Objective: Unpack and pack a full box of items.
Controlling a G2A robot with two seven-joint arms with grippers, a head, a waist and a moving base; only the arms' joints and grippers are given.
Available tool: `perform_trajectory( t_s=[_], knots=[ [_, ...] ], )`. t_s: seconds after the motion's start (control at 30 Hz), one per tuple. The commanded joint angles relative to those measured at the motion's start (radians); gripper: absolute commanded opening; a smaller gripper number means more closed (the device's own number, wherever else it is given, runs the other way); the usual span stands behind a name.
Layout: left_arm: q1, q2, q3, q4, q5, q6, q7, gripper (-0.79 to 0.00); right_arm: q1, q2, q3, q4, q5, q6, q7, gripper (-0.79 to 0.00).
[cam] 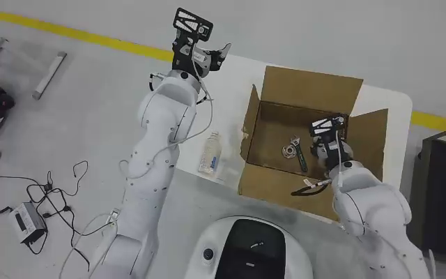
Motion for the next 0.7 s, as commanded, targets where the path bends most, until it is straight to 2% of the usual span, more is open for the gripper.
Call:
perform_trajectory(
  t_s=[0.0, 0.33, 0.53, 0.67],
  knots=[
    [0.000, 0.000, 0.000, 0.000, 0.000, 0.000, 0.000, 0.000, 0.016, -0.003, -0.027, 0.046, -0.021, -0.008, 0.043, -0.785],
    [0.000, 0.000, 0.000, 0.000, 0.000, 0.000, 0.000, 0.000, 0.257, -0.041, -0.163, 0.404, 0.046, -0.024, 0.209, -0.785],
    [0.000, 0.000, 0.000, 0.000, 0.000, 0.000, 0.000, 0.000, 0.366, -0.066, -0.238, 0.600, 0.035, -0.030, 0.226, -0.785],
    [0.000, 0.000, 0.000, 0.000, 0.000, 0.000, 0.000, 0.000, 0.408, -0.081, -0.264, 0.678, 0.054, -0.022, 0.207, -0.785]
  ],
)
